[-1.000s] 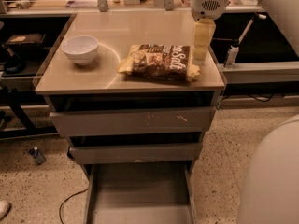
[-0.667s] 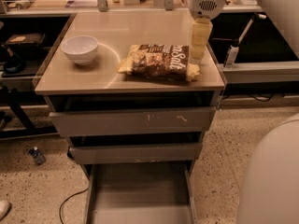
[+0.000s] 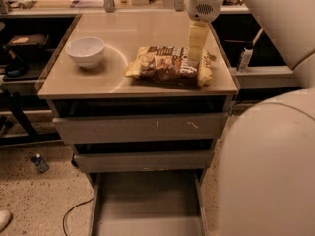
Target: Place brown chip bag into bottom drawer
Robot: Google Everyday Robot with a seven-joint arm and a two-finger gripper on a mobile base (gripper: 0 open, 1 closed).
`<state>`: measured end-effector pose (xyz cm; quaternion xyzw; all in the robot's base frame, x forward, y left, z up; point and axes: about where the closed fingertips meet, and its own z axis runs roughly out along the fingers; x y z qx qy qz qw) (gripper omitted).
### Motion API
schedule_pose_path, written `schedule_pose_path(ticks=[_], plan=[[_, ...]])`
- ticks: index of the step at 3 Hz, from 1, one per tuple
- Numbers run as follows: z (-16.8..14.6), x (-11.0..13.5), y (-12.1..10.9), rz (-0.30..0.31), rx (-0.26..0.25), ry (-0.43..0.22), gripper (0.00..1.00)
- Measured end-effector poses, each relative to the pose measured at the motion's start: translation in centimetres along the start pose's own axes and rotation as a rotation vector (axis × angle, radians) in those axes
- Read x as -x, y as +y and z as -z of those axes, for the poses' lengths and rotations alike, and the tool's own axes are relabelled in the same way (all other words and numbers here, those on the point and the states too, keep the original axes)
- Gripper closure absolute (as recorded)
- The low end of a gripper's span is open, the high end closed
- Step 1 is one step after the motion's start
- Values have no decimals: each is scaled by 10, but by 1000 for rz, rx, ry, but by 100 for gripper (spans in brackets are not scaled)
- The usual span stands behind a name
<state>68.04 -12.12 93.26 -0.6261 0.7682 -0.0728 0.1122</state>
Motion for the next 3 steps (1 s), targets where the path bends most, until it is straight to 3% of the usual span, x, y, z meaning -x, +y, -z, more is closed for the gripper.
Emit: schedule_pose_path(ticks=[1, 3], plan=[[-30, 17, -10, -11, 46, 10, 0], [-84, 20, -17, -68, 129, 1, 0]])
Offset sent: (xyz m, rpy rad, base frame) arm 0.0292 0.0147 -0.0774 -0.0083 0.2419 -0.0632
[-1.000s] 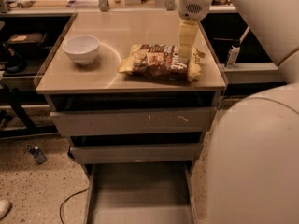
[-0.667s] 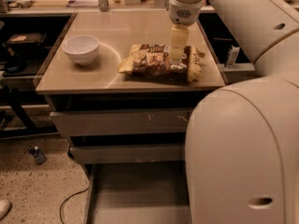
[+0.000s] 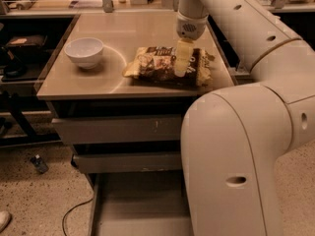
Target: Place brown chip bag into bottom drawer
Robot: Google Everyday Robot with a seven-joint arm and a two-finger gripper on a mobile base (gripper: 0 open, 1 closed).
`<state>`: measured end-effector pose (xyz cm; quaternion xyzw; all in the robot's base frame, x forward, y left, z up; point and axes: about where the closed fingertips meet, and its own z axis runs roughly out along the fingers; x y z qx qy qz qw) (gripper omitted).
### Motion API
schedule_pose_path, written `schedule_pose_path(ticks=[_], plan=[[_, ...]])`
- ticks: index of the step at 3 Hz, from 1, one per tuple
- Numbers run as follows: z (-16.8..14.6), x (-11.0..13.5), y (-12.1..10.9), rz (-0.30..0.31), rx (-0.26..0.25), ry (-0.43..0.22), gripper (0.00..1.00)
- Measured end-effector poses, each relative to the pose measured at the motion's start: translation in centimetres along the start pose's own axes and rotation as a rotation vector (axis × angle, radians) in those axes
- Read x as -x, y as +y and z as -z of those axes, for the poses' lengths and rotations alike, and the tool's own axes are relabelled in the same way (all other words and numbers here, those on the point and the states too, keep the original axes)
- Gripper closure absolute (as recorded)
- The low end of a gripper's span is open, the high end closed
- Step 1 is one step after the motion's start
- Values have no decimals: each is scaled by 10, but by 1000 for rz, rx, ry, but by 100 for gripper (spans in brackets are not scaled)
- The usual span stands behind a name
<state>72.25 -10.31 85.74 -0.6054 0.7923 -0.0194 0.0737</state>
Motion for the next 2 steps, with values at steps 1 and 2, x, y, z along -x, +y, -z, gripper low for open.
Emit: schedule_pose_path(ticks=[1, 2], plan=[[-20, -4, -3, -34, 41, -25, 0], [-37, -7, -4, -60, 79, -44, 0]])
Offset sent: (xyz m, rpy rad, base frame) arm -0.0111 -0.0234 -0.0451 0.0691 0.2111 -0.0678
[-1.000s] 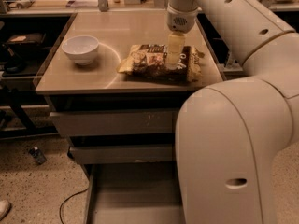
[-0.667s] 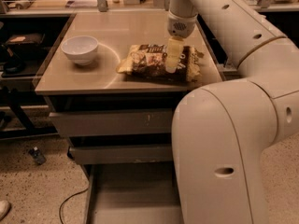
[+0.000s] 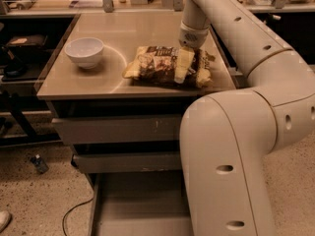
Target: Place brown chip bag into bottom drawer
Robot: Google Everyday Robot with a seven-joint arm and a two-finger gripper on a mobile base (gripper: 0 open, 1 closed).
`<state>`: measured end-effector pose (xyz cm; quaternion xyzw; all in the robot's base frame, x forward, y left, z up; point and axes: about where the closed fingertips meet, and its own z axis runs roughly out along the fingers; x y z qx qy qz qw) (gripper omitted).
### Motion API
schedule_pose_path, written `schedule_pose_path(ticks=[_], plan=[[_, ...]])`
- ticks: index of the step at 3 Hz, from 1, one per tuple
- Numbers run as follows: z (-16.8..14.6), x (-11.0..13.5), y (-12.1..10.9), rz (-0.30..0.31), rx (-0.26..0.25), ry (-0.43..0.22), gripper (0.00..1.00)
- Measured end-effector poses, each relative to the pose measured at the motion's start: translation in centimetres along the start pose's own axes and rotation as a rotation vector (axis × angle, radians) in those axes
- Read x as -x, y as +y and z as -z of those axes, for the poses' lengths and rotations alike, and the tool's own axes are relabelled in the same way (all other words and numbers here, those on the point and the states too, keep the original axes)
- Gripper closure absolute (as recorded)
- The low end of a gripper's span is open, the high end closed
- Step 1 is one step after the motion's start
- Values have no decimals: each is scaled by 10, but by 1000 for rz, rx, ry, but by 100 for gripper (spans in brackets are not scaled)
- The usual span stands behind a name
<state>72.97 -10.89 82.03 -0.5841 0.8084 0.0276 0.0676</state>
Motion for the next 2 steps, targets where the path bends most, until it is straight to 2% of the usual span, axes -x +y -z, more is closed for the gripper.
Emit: schedule_pose_path(ticks=[1, 2], plan=[[-14, -3, -1, -24, 31, -29, 19], [-15, 3, -7, -23, 12, -45, 42]])
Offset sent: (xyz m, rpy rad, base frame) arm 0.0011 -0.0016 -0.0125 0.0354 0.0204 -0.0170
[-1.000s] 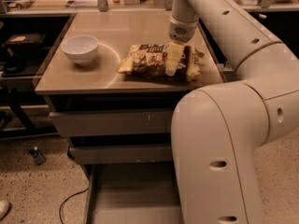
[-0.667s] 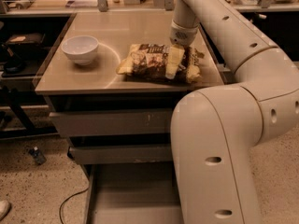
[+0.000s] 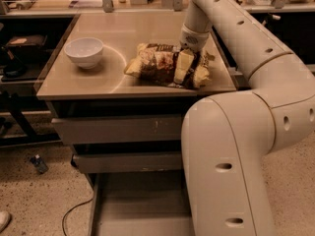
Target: Place brown chip bag into bottom drawer
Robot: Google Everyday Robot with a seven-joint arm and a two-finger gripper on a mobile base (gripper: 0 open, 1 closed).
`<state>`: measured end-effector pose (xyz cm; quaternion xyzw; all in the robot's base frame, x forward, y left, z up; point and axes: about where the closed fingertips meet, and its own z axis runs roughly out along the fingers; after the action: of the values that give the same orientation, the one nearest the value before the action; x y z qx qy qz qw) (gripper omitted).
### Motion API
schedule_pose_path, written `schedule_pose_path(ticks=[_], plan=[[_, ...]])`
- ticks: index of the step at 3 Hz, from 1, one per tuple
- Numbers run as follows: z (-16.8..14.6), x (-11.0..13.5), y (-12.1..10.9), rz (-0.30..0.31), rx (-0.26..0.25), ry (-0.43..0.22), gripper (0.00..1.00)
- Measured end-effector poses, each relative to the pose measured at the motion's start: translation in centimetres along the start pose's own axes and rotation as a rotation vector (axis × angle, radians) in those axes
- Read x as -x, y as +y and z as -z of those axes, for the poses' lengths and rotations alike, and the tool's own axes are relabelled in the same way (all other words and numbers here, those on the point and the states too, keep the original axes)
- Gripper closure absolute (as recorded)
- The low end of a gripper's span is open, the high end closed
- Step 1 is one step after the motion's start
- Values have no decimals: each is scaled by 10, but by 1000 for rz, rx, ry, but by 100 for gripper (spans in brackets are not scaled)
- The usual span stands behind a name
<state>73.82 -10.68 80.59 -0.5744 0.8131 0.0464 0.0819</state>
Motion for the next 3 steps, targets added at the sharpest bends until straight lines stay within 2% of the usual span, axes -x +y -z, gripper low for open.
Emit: schedule_pose_path(ticks=[2, 3], plan=[[0, 0, 0, 0, 0, 0, 89], [9, 2, 0, 0, 0, 0, 100]])
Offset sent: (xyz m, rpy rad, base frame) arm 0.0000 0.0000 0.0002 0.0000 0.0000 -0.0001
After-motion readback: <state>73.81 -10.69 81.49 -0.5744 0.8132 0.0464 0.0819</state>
